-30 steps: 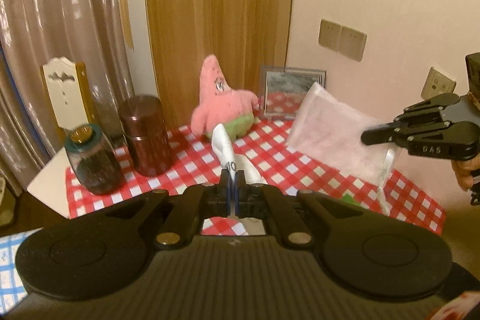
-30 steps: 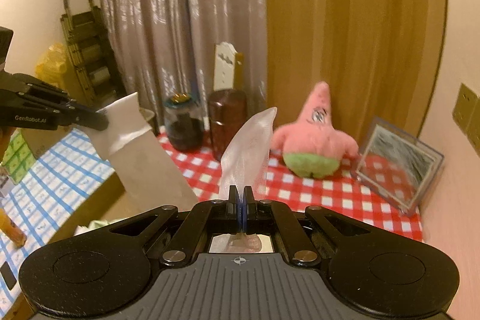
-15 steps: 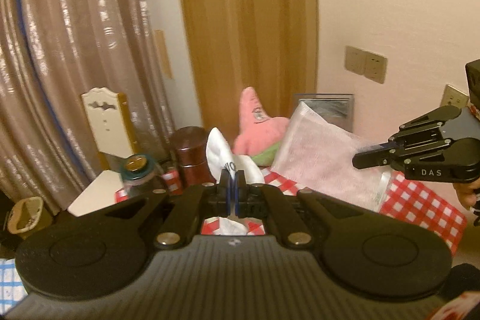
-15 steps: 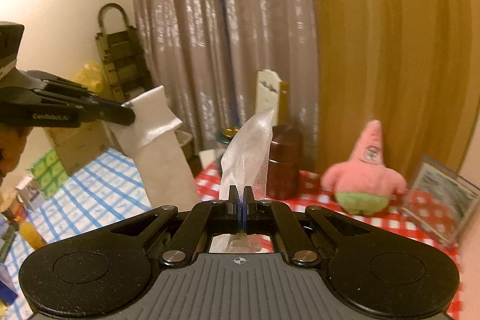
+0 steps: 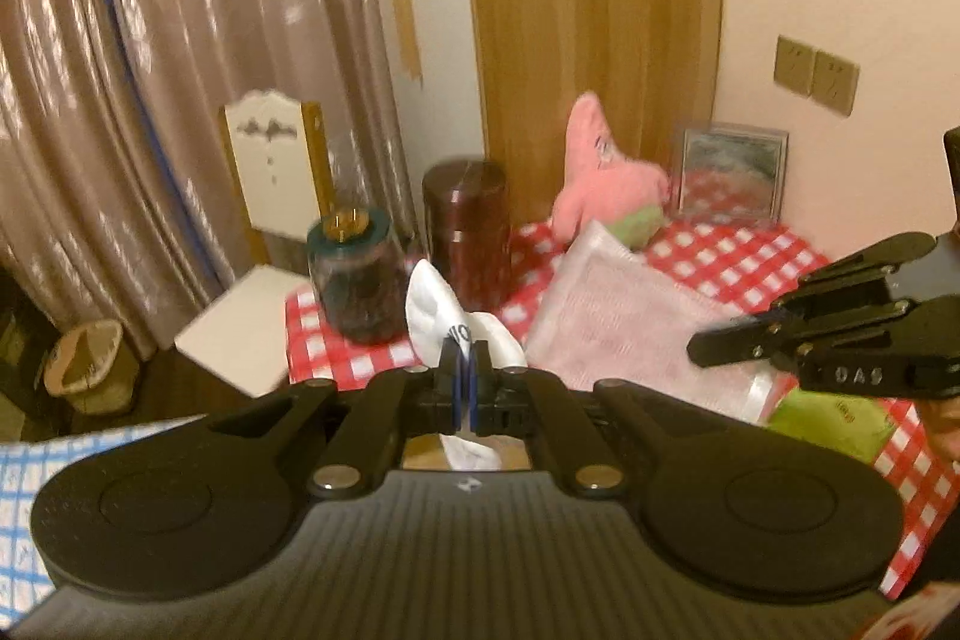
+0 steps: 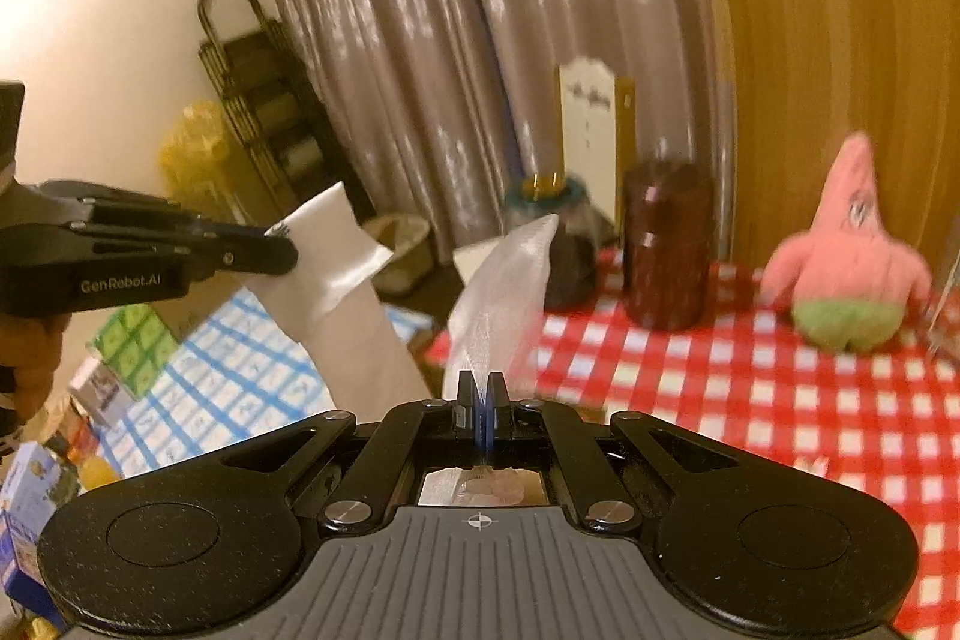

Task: Organize soft objects
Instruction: 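Carry plastic bag and white cloth into the cardboard tray and open both grippers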

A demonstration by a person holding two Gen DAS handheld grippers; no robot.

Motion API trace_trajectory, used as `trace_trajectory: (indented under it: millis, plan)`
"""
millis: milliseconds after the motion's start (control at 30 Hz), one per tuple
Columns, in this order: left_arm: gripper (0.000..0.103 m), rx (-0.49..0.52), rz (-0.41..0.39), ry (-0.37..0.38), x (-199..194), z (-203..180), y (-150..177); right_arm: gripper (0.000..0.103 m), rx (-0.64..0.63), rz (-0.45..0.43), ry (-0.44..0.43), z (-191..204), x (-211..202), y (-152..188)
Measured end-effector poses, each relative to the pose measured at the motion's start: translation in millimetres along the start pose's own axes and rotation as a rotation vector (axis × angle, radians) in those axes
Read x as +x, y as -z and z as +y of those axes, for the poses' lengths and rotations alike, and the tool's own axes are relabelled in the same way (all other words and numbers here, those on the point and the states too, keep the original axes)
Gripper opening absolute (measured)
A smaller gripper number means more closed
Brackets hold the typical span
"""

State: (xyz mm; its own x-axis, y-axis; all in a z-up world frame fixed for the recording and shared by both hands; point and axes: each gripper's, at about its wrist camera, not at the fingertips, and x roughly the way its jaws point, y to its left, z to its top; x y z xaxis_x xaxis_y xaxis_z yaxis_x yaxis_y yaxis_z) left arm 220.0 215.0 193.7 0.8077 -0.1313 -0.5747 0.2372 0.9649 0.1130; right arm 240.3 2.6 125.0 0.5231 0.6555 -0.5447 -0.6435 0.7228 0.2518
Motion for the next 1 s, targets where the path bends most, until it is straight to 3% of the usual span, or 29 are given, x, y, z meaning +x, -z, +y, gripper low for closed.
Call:
trace_trajectory:
  millis: [200,267,533,600,700,1000]
  plan:
    - [0.002,-0.040,0.102,0.032,48,13,45,0.001,0.014,0.084,0.015,2,51,27]
    - [0.002,-0.058,0.183,0.041,65,16,62,0.001,0.009,0.108,0.019,1,65,32]
    - [0.005,-0.099,0.304,0.066,115,25,118,0.001,0.018,0.167,0.054,-1,104,49]
    - [0.011,-0.112,0.317,0.064,120,27,126,0.001,0.023,0.174,0.068,1,109,52]
    - [0.033,-0.133,0.316,0.059,122,30,132,0.002,0.033,0.183,0.072,2,116,54]
    - [0.035,-0.198,0.245,0.045,97,39,128,0.004,0.067,0.211,0.040,3,127,57]
